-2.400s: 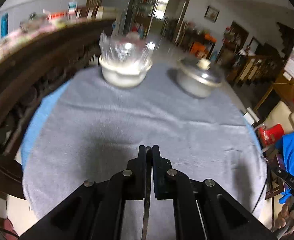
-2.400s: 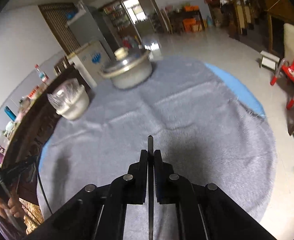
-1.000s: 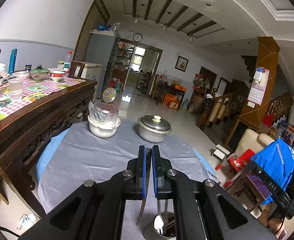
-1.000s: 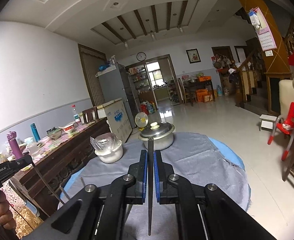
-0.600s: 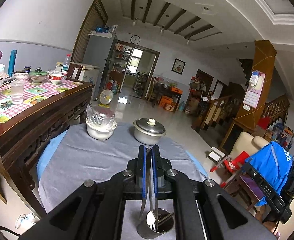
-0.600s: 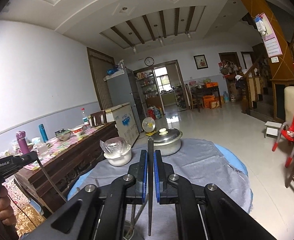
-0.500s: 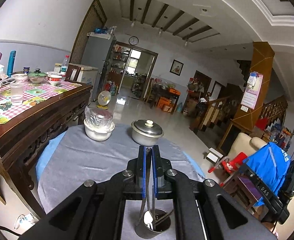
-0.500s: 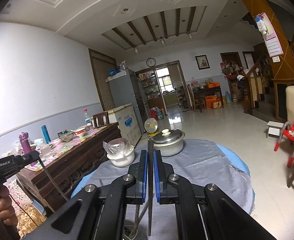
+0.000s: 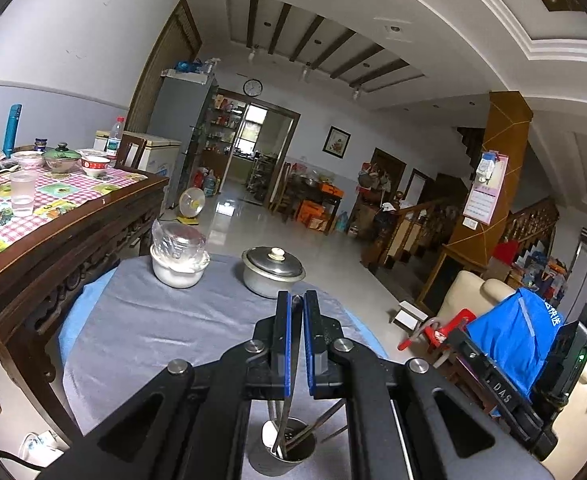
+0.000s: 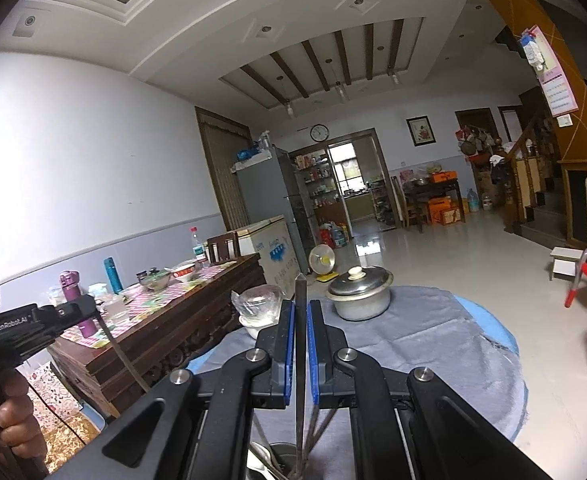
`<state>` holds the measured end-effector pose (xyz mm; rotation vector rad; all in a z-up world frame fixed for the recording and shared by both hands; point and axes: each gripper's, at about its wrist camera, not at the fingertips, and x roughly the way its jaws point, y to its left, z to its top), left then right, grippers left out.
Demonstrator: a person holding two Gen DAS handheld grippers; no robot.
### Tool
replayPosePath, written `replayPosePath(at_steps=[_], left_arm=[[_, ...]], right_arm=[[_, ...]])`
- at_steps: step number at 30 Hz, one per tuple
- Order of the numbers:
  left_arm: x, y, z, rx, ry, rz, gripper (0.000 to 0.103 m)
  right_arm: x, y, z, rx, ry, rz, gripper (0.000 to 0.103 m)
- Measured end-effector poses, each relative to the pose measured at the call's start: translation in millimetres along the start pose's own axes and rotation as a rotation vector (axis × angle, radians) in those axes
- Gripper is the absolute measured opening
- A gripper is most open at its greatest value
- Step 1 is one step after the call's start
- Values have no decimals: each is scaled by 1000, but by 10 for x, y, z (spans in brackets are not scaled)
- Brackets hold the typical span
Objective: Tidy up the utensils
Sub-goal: 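Carry both chopsticks over the dark grey cup and lower them in, then open both tools to drop the chopsticks into the cup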
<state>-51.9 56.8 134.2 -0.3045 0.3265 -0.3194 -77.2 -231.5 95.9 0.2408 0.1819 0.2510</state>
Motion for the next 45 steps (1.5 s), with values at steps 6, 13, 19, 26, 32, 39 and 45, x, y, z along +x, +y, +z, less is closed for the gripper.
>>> replayPosePath(at_steps=[6,13,19,26,32,39,45], left_arm=[[71,-90,-37,17,12,-8,6],[207,-138,-119,34,41,4,6],[300,-151,-183,32,76,4,6],[386,-190,-234,45,111,9,6],[480,-261,-294,65,147,23,6],[520,-335,-346,90,166,36,6],[522,-343,-371,101,175,59,6]], right_arm=[[102,96,-106,-26,33,18,7],[196,72,-187,-28,67,26,7],[268,30,-222,-21,89,23,7],[341,-31,-268,0,111,22,7],[344,-58,-286,12,115,25,7],[365,-120,-317,28,121,20,7],[379,-139,-336,46,133,22,7]])
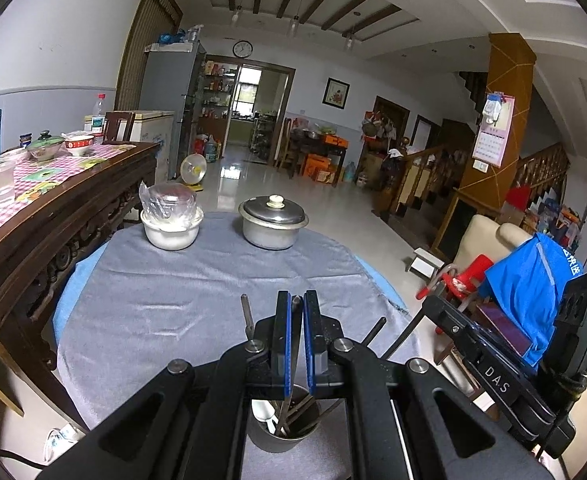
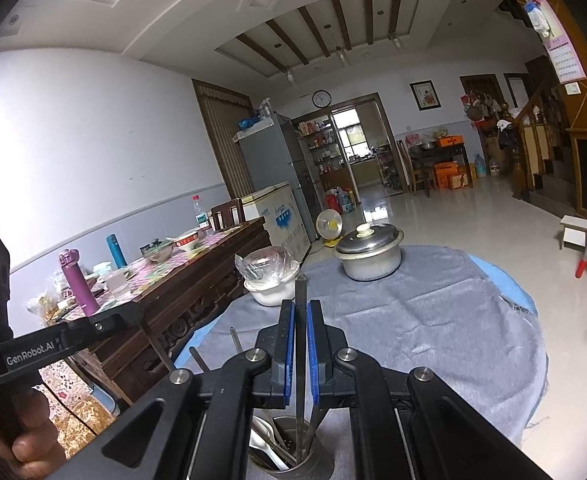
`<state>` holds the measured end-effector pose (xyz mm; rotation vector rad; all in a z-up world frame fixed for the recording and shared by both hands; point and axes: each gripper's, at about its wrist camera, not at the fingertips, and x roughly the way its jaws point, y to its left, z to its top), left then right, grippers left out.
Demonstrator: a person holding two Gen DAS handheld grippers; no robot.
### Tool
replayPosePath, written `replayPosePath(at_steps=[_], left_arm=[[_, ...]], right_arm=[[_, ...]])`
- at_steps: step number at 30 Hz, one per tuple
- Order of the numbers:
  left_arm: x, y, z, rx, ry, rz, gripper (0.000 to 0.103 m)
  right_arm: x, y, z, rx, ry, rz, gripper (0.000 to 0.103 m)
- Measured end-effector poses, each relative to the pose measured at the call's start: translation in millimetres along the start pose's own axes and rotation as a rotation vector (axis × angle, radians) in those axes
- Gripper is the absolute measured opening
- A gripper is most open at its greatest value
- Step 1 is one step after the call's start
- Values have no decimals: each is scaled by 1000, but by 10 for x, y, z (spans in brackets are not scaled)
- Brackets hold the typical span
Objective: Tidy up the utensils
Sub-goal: 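Open both tools to drop the chopsticks into the cup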
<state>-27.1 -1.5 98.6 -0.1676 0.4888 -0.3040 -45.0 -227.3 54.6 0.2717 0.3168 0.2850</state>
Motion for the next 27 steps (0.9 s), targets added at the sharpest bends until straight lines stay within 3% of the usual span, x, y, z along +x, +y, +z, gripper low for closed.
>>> replayPosePath(at_steps=[27], left_arm=[[42,164,-124,-18,43,63,6]], right_arm=[[180,84,-84,-11,55,-12,7]])
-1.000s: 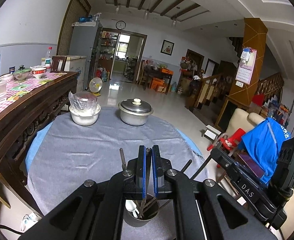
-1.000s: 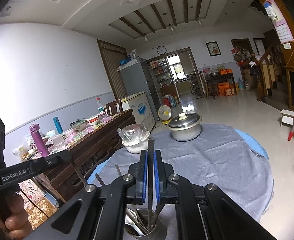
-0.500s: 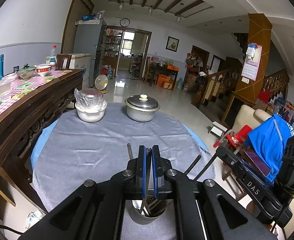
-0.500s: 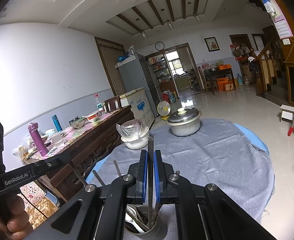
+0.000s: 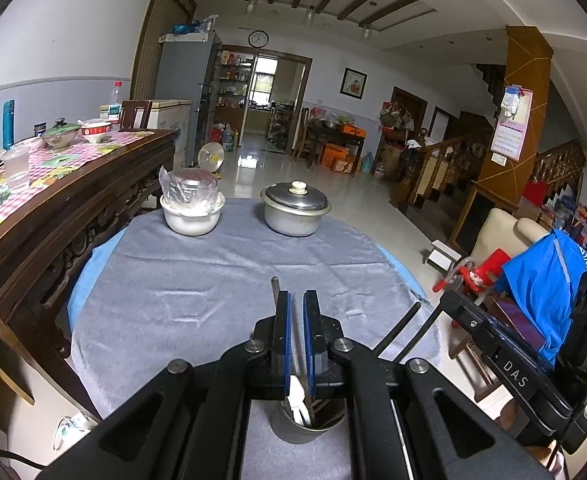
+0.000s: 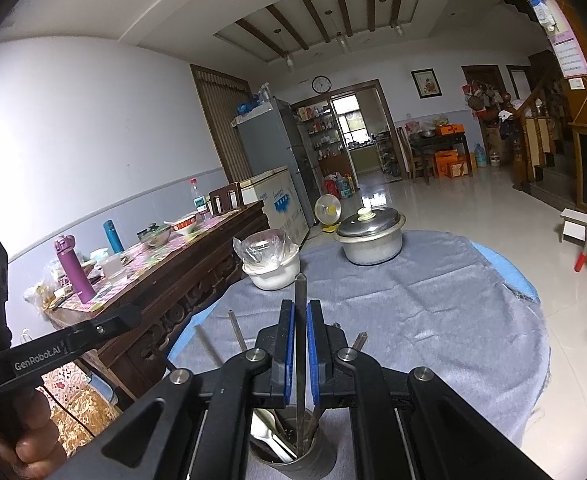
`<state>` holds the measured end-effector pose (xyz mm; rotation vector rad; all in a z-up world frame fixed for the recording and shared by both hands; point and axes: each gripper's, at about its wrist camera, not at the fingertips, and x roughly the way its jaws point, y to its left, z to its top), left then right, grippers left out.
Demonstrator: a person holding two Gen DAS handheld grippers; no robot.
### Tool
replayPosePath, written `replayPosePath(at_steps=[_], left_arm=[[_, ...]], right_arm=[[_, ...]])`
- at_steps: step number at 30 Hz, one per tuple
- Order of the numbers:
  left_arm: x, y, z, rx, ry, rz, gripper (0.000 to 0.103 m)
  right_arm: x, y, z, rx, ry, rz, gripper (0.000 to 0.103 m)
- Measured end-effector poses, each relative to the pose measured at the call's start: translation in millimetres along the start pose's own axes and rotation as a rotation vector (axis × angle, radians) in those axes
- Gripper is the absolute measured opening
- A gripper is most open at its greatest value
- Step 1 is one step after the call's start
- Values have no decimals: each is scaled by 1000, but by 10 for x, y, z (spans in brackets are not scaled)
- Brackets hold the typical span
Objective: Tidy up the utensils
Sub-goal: 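Open both tools to drop the chopsticks into the cup, then raise both open tools up and back away from the cup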
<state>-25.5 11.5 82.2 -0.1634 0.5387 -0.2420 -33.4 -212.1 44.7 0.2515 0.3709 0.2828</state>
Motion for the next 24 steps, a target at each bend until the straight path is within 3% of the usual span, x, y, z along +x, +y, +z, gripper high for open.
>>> replayPosePath(at_steps=[8,15,20,24], left_arm=[[63,98,-7,-27,34,3,6],[131,136,-80,-14,73,55,8],[155,156,-143,-5,91,118,44],[104,118,-180,16,84,158,59]], right_arm=[[78,-9,-3,11,50,15,9],[79,-37,-45,29,56,23,9],[38,-50,-35,33,50,18,9],[22,-56,-44,38,61,16,13]])
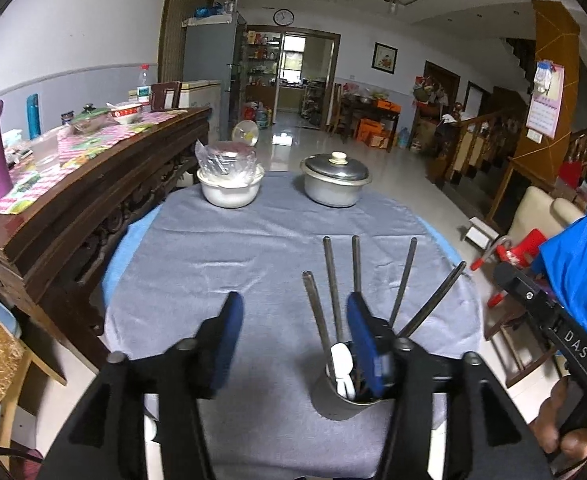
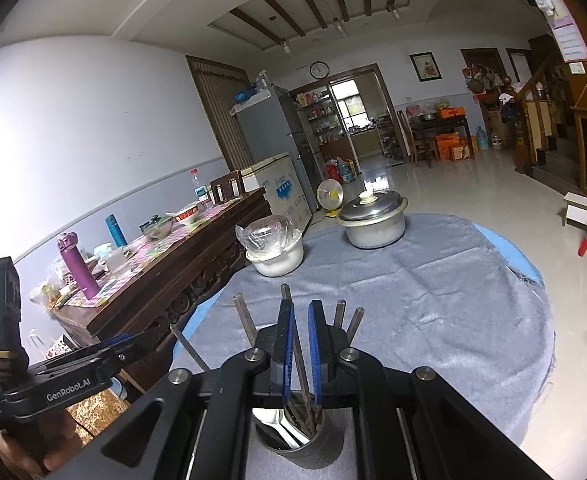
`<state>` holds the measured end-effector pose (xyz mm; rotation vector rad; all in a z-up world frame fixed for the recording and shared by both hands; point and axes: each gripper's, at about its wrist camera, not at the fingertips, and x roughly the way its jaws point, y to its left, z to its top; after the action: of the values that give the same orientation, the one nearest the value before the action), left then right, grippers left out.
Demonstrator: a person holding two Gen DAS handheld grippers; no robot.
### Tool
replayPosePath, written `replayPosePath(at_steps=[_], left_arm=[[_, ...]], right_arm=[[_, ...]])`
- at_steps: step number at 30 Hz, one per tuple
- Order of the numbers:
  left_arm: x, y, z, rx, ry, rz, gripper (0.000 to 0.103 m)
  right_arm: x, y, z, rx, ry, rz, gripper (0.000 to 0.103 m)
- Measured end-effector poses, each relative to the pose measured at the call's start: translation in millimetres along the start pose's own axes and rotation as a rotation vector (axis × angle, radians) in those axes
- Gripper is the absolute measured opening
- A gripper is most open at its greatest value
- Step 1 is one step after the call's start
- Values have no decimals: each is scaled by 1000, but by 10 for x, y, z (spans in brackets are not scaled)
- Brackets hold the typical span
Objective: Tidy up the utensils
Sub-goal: 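Raise both open tools up and back away from the cup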
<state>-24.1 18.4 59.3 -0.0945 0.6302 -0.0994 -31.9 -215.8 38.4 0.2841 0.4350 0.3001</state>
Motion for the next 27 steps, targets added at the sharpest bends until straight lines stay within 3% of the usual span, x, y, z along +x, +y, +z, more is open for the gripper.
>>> replayPosePath(at_steps=[1,3,6,10,14,27], left_arm=[[-14,-6,-11,5,-6,15,63],[-50,-28,-27,21,-19,52,67],[-90,-52,-44,40,-30,106,71],[-142,-77,-58,59,-46,165,77],[-229,-106,-81,83,-65,223,81],[-546,-107,-148,94,-122,285,87]], right_arm=[[-2,-1,-3,3,5,1,16],[-11,-7,-8,11,10,2,32],[-57,-3,-17,12,-1,1,44],[-121,31,-19,2,-4,0,46],[-160,75,-32,-8,8,-16,58],[-321,167,-157,-24,72,-78,65]])
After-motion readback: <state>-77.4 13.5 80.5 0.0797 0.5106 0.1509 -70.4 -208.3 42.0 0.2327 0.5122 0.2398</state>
